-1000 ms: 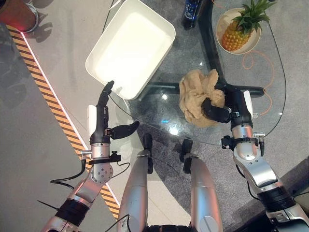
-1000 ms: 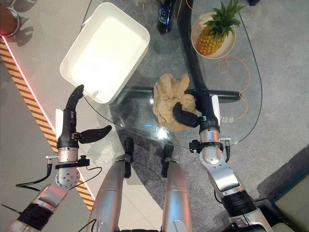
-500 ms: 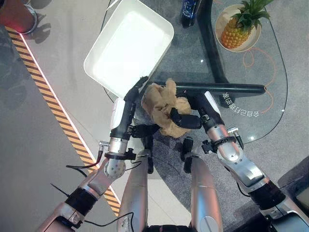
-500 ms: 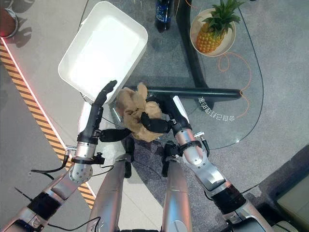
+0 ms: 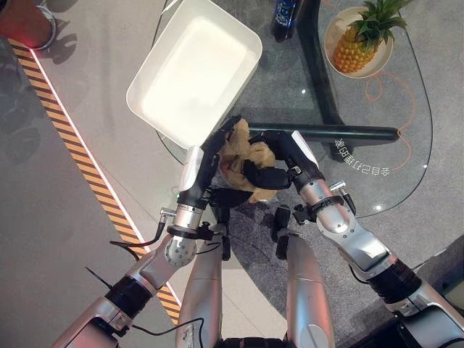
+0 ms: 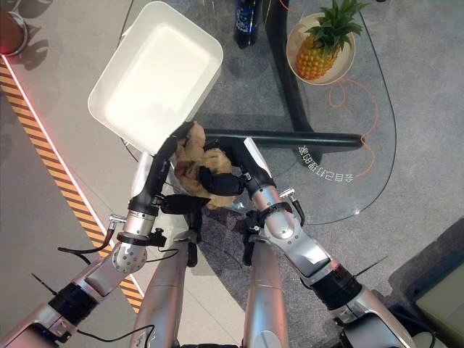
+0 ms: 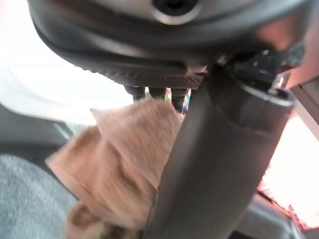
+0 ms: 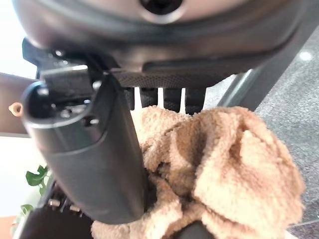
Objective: Wipe the table with a cloth and put it in the basket.
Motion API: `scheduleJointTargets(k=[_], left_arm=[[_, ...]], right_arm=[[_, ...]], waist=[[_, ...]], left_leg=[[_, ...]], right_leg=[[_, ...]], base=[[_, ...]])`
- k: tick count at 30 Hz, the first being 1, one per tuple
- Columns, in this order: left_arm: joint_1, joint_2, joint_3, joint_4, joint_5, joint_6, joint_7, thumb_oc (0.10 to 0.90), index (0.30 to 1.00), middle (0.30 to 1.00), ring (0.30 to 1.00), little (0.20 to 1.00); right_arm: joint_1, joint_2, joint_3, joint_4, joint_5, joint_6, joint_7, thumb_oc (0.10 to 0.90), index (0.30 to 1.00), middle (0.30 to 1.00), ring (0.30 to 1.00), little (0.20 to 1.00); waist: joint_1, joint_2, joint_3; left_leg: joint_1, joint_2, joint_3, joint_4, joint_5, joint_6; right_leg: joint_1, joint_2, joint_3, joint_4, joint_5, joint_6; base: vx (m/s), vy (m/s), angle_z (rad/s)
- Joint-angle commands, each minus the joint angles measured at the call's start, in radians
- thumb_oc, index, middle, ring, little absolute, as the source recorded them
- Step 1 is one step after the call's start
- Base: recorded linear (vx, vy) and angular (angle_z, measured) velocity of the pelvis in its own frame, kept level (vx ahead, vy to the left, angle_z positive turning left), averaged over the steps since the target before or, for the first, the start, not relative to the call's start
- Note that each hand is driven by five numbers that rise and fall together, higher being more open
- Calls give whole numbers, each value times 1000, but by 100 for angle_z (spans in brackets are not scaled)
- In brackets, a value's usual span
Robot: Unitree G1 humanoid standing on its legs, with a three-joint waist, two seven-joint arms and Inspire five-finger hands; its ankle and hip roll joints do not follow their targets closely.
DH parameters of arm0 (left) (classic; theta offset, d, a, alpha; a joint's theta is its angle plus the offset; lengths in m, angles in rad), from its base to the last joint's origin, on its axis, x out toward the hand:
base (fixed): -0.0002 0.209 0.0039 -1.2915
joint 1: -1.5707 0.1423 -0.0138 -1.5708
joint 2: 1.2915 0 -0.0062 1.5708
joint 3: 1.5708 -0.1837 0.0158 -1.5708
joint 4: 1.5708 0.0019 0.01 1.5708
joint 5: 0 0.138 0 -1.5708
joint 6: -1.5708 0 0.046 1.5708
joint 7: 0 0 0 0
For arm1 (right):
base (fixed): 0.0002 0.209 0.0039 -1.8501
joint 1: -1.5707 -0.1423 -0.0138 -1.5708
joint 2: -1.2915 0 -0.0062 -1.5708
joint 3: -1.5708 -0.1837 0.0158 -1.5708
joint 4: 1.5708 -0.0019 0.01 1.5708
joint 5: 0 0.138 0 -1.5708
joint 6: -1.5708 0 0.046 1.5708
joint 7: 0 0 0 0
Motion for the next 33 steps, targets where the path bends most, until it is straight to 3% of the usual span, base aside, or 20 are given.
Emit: scheduleJointTargets(k=[1, 13, 20, 27, 31, 32, 33], left_arm=[[-47, -47, -28, -152, 26, -62, -25, 800, 900, 900, 900, 900], [-53, -76, -47, -117, -42, -62, -25, 800, 900, 900, 900, 900], [-44, -92, -47, -98, -43, -31, -19, 800, 900, 900, 900, 900], [-31, -84, -24, -35, -59, 27, 4, 800, 900, 900, 900, 900], [-20, -86, -13, 4, -75, 20, -5, 800, 900, 900, 900, 900], [-17, -86, -12, 8, -75, 15, -8, 726, 836, 836, 836, 826], [-15, -89, -13, 16, -73, 7, -17, 424, 578, 578, 578, 524]], right_arm=[[-105, 56, 8, -200, 37, -105, 12, 100, 300, 300, 300, 200], [-111, 101, 18, -188, 54, -135, 12, 100, 300, 300, 300, 200], [-110, 122, 3, -181, 39, -136, -20, 100, 300, 300, 300, 200], [-103, 111, -58, -198, 71, -180, -55, 100, 300, 300, 300, 200], [-96, 109, -77, -218, 86, -182, -33, 100, 300, 300, 300, 200], [-94, 109, -76, -221, 88, -179, -25, 100, 300, 300, 300, 200], [-91, 109, -72, -225, 87, -173, -16, 100, 300, 300, 300, 200]], waist=[[14, -14, -27], [13, -10, -27], [17, -12, -27], [14, -22, -27], [9, -25, -27], [9, -25, -27], [8, -24, -27]], left_leg=[[63, -62, 82, -14, -70, 79], [66, -68, 79, -23, -68, 81], [74, -68, 82, -32, -68, 81], [94, -61, 86, -39, -71, 81], [99, -59, 86, -36, -73, 80], [100, -60, 86, -37, -72, 80], [101, -60, 87, -37, -73, 80]], right_leg=[[12, 92, -28, -72, 79, -6], [12, 90, -26, -87, 85, -4], [18, 87, -32, -93, 87, -3], [34, 87, -37, -93, 88, 1], [38, 91, -30, -92, 87, 1], [40, 92, -29, -95, 87, 1], [40, 92, -28, -95, 87, -1]], base=[[0, 0, 0], [0, 0, 0], [0, 0, 0], [0, 0, 0], [0, 0, 0], [0, 0, 0], [0, 0, 0]])
